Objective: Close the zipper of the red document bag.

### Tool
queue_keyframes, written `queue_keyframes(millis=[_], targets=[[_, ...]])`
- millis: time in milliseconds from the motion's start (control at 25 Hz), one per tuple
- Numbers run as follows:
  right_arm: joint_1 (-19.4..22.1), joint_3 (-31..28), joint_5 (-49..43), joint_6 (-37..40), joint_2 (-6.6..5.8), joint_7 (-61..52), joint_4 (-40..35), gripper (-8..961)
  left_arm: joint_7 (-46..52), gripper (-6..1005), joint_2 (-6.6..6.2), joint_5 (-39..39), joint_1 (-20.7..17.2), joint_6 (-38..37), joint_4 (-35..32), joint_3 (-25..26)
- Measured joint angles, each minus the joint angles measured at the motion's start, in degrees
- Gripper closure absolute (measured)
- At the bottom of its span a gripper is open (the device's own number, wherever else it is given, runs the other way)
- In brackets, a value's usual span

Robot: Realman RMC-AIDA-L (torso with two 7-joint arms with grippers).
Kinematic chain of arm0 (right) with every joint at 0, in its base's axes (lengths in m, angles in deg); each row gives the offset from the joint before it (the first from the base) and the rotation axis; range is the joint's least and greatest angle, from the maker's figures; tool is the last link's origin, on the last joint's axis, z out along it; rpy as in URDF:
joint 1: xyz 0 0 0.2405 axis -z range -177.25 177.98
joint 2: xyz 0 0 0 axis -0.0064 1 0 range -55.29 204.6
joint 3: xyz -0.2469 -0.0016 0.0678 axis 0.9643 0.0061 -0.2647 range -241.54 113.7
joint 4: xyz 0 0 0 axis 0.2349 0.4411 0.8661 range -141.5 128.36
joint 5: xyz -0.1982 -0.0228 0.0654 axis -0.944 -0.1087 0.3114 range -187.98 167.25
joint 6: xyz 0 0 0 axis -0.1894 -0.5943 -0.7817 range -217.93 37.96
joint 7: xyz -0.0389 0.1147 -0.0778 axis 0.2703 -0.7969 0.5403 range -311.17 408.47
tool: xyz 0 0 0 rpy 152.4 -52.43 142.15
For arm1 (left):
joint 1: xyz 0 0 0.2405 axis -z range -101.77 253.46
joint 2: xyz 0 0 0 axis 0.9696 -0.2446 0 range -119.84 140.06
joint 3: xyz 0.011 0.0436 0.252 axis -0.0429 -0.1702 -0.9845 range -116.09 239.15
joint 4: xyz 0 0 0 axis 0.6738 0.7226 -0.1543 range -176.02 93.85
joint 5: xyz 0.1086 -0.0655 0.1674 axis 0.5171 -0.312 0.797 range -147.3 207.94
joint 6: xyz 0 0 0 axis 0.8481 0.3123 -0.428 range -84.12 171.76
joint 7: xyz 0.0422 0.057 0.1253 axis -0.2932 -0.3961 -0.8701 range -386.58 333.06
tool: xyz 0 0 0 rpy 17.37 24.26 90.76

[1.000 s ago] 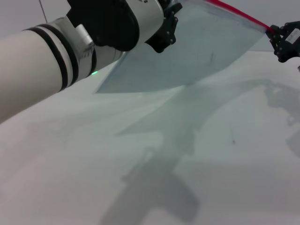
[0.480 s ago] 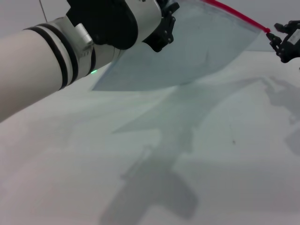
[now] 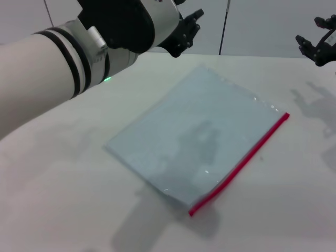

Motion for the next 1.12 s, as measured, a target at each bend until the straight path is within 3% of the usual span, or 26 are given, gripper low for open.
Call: queue_keyframes(millis=[200, 320, 400, 440, 480, 520, 600, 680, 720, 920, 1120], targets=[[0.8, 0.5, 4.1, 1.2, 0.14, 0.0, 0.0, 422, 0.4, 755, 0.0, 0.0, 0.6, -0.2, -1.2, 0.4], [2.7, 0.2, 10.1, 5.8, 0.17, 0.2, 0.0, 412, 1.2, 609, 0.0, -0.1, 0.5, -3.7, -3.7, 1.2], [4.5, 0.1, 15.8, 10.0, 0.15, 1.6, 0.1, 413, 2.6, 512, -0.01, -0.1, 0.1, -10.5, -8.1, 1.8], [5.3, 0.1, 18.7, 11.5, 0.26, 3.1, 0.4, 414, 3.5, 394, -0.01, -0.3, 0.0, -14.1, -10.8, 2.0], [6.2, 0.4, 23.3, 13.5, 0.45, 5.7, 1.3, 415, 5.9, 277, -0.01, -1.3, -0.1, -23.5, -17.5, 2.6], [6.7, 0.7, 26.6, 14.9, 0.63, 8.2, 2.3, 415, 5.9, 264, -0.01, -1.3, -0.1, -23.5, -17.5, 2.6], [7.0, 1.6, 35.5, 18.3, 0.81, 15.2, 7.3, 417, 8.0, 238, -0.02, -3.7, 0.1, -33.5, -24.9, 3.0], [6.2, 2.2, 43.8, 21.1, 0.69, 21.7, 13.5, 418, 10.5, 212, -0.04, -9.1, 1.9, -50.9, -39.2, 2.9], [5.5, 2.4, 48.1, 22.8, 0.62, 25.2, 16.9, 419, 10.5, 199, -0.04, -9.1, 1.9, -50.9, -39.2, 2.9], [2.7, 1.7, 61.4, 29.4, 0.39, 35.3, 30.0, 420, 17.3, 134, 0.01, -14.5, 7.8, -74.4, -61.0, 0.6], [2.7, 1.7, 71.5, 32.5, 0.45, 39.5, 35.0, 417, 23.8, 121, 0.08, -15.6, 9.0, -88.6, -70.8, -1.2]])
